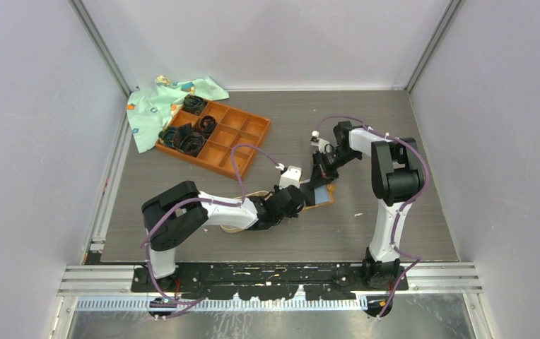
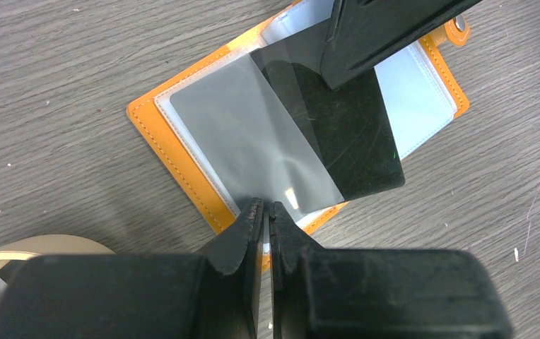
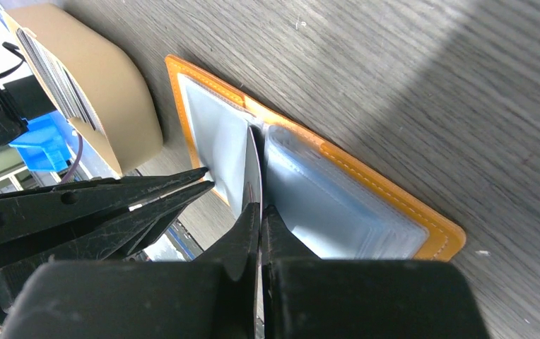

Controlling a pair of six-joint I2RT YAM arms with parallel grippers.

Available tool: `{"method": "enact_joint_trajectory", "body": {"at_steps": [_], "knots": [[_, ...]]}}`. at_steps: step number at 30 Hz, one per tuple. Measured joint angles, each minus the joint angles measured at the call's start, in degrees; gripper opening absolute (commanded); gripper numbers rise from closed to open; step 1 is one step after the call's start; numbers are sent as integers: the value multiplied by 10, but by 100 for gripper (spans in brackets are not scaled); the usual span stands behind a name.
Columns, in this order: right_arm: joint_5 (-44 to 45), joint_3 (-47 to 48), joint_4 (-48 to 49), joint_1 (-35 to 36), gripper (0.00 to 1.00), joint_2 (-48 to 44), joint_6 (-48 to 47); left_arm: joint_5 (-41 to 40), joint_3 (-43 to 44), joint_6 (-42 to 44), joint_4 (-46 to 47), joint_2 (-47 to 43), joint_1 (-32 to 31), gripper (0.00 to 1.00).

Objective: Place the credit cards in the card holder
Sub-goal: Insert the credit card into the card holder.

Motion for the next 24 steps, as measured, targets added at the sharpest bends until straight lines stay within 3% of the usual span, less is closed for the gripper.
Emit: {"method": "enact_joint_trajectory", "body": {"at_steps": [20, 24], "knots": [[-7, 21, -23, 18, 7, 24, 9, 0, 3, 0, -2, 2, 0, 8], [-8, 23, -26, 18, 7, 27, 9, 1, 3, 0, -2, 2, 0, 14]]}}
